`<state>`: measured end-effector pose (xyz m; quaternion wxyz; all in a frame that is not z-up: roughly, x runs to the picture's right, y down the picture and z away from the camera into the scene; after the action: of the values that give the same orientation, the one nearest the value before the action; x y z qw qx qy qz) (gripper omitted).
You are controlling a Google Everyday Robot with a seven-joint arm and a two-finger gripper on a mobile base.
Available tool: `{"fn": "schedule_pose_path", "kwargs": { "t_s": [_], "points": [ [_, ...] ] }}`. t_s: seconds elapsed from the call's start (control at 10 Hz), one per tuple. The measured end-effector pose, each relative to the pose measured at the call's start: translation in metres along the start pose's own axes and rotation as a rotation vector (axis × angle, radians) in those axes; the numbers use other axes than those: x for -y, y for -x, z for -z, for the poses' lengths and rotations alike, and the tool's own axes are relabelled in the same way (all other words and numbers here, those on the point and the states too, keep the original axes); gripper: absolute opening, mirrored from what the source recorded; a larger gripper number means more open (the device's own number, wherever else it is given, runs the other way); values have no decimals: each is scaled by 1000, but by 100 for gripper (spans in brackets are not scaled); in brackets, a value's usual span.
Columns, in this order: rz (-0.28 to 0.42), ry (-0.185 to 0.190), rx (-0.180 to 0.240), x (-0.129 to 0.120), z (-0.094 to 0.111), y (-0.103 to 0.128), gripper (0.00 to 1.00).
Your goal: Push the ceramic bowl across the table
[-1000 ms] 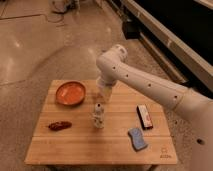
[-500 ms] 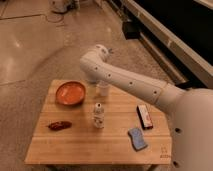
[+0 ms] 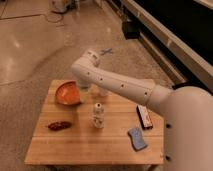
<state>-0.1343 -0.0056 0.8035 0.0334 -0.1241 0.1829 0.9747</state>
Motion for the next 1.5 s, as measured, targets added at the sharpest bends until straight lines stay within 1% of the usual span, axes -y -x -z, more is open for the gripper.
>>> {"fn": "schedule_pose_path", "kwargs": {
  "t_s": [0.5,0.6,0.7,0.8,1.0,1.1,1.3,1.5],
  "points": [
    [-1,1,1,0,0,1,80],
    [3,8,6,-3,-2,1,80],
    [7,25,10,-10,-13,-3,80],
    [10,42,12,-18,-29,-9,80],
    [19,67,10,-30,-64,-20,80],
    [35,78,12,-37,-87,-27,80],
    [58,87,20,-47,-112,-34,80],
    [82,95,42,-64,-138,-39,80]
  ]
}}
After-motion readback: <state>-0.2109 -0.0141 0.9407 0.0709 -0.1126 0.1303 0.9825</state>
